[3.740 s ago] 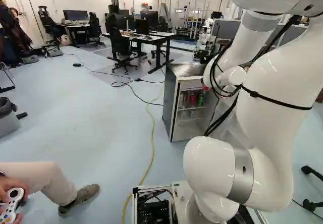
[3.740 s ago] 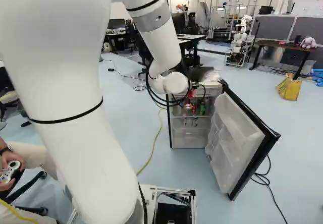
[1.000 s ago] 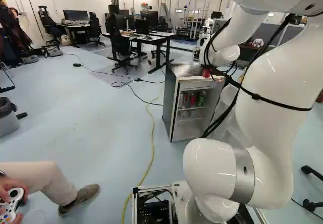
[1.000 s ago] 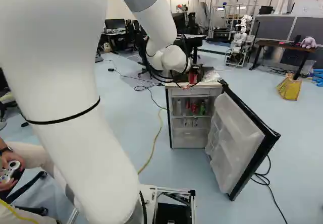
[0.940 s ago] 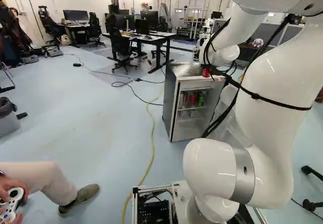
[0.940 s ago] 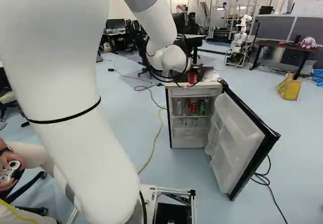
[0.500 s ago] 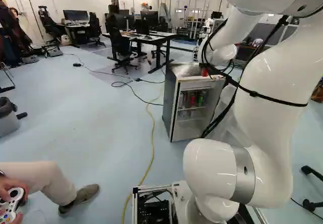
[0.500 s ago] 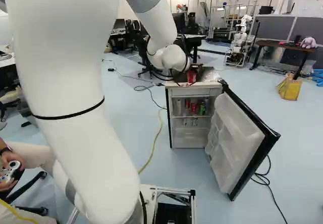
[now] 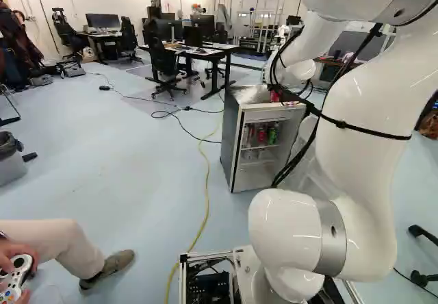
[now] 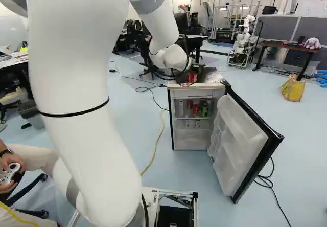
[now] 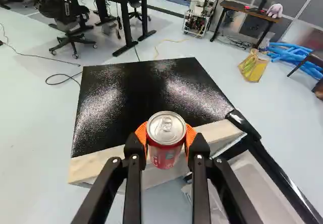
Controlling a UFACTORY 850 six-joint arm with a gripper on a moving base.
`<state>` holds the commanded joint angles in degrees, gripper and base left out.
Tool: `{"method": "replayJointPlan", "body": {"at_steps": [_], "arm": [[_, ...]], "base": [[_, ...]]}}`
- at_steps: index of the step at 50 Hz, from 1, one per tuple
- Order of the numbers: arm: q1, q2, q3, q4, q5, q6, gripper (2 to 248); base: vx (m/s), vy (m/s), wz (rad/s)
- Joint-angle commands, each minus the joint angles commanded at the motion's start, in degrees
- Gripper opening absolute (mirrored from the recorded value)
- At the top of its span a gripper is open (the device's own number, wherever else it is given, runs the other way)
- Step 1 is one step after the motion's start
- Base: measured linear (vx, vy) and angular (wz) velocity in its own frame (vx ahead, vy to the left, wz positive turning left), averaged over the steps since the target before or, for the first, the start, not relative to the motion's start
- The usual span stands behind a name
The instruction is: Grab a drink from the fridge
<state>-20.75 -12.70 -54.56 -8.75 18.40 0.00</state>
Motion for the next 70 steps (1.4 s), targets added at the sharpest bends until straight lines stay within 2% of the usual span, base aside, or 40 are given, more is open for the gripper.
{"method": "replayJointPlan", "body": {"at_steps": [43,70], "arm": [[2.3,-3.8,-4.4,3.3,0.0,0.0,93],[3.6,-6.3,-7.3,3.4,0.0,0.0,93]], "base": [[0.000,0.000,0.000],[0.000,0.000,0.000]]}}
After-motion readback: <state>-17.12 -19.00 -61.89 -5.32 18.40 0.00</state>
